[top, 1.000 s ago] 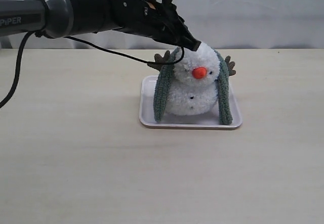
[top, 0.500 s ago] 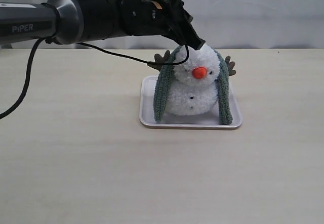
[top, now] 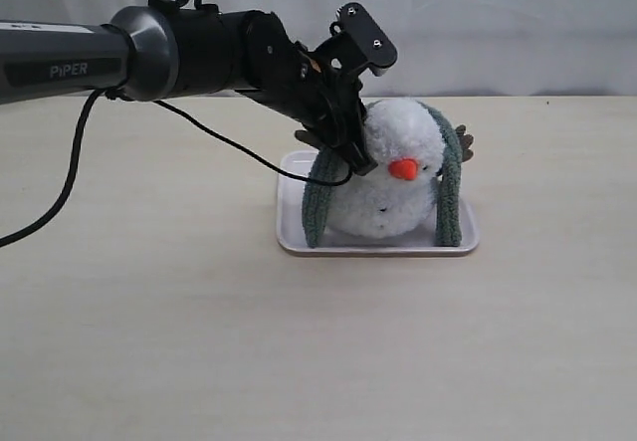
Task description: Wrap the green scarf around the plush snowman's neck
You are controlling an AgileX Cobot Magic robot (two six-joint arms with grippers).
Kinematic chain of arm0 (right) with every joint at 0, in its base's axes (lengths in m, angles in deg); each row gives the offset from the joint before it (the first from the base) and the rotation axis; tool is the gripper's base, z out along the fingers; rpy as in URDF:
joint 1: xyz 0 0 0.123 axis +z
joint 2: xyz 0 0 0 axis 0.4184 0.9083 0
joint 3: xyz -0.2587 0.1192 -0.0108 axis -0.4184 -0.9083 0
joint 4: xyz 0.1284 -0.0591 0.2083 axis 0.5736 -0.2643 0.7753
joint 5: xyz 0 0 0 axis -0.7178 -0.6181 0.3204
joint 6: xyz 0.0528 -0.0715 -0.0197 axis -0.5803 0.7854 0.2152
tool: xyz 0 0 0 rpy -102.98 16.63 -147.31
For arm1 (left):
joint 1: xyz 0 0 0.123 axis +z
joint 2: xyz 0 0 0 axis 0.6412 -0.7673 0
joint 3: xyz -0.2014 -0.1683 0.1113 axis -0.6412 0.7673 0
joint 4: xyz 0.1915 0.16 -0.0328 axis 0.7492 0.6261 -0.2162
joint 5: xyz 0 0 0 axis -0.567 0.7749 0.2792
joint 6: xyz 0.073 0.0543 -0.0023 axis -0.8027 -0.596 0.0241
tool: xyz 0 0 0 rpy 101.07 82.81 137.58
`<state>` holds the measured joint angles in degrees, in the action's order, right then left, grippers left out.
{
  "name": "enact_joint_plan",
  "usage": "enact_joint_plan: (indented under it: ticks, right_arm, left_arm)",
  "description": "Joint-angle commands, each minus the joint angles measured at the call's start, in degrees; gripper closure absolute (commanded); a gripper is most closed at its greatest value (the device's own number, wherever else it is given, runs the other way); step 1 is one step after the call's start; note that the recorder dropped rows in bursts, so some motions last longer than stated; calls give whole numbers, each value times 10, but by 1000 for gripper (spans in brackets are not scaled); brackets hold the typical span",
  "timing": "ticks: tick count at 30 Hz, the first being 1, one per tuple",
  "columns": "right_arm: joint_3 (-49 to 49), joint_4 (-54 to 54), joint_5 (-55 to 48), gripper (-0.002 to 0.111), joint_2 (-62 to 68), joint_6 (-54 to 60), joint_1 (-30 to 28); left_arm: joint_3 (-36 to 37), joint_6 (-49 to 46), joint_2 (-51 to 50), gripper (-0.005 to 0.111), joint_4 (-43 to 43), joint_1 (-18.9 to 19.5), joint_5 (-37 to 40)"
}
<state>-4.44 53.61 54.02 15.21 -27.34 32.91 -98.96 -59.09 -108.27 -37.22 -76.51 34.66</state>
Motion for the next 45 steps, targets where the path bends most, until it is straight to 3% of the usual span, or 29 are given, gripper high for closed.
enact_joint_plan:
  ticks: [1, 23, 29, 31, 33, 35, 37, 39, 42, 45]
  right_arm:
    - [-2, -1, 4, 104, -2, 3, 0]
    - [-2, -1, 4, 104, -2, -3, 0]
    - [-2, -1, 4, 104, -2, -3, 0]
    - [-2, -1, 4, 104, -2, -3, 0]
    - [-2, -1, 4, 104, -2, -3, 0]
    - [-2, -1, 4, 104, -2, -3, 0]
    - [-2, -1, 4, 104, -2, -3, 0]
    - [-2, -1, 4, 104, -2, -3, 0]
    - [-2, -1, 1, 104, -2, -3, 0]
    - [-2, -1, -4, 104, -2, -3, 0]
  left_arm:
    - [-1, -42, 10, 107, 2, -2, 57]
    - [-1, -55, 11, 107, 2, -1, 96]
    - [-1, 1, 55, 107, 2, -1, 18]
    - [-1, 48, 77, 107, 2, -1, 53]
    - [-1, 89, 88, 107, 4, 0, 150]
    - [-1, 194, 87, 107, 22, 3, 259]
    - [-1, 233, 82, 105, 37, 3, 285]
    - [-1, 250, 71, 98, 49, 3, 294]
    - [-1, 247, 38, 65, 49, 3, 291]
    - [-1, 247, 15, 53, 48, 3, 287]
